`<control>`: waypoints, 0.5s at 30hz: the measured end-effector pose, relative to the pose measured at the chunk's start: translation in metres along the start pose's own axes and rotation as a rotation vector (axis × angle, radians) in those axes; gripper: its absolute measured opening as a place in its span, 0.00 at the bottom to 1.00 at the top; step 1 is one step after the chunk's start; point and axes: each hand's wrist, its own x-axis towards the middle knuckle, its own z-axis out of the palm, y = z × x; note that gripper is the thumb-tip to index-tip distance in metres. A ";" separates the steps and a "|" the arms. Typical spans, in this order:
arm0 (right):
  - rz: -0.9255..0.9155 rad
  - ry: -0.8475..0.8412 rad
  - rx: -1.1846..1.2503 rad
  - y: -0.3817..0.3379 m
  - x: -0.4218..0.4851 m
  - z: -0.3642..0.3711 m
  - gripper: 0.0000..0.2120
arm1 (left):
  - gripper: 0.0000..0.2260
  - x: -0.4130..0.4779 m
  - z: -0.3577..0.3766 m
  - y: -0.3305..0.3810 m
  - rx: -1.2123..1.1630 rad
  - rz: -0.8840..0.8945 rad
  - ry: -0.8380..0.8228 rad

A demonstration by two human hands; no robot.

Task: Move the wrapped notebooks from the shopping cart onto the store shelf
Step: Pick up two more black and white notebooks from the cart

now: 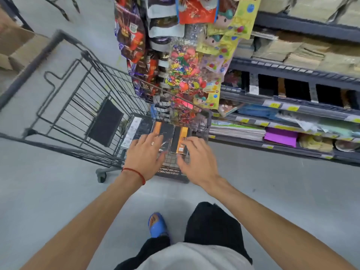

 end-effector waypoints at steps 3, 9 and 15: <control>0.011 0.003 -0.022 -0.022 0.016 0.015 0.18 | 0.21 0.007 -0.001 -0.030 -0.001 0.015 -0.016; 0.056 -0.041 -0.015 -0.031 0.068 0.046 0.18 | 0.20 0.044 0.011 -0.083 -0.029 0.001 -0.086; 0.104 -0.152 0.033 -0.027 0.132 0.091 0.20 | 0.21 0.096 0.033 -0.131 -0.043 -0.063 -0.196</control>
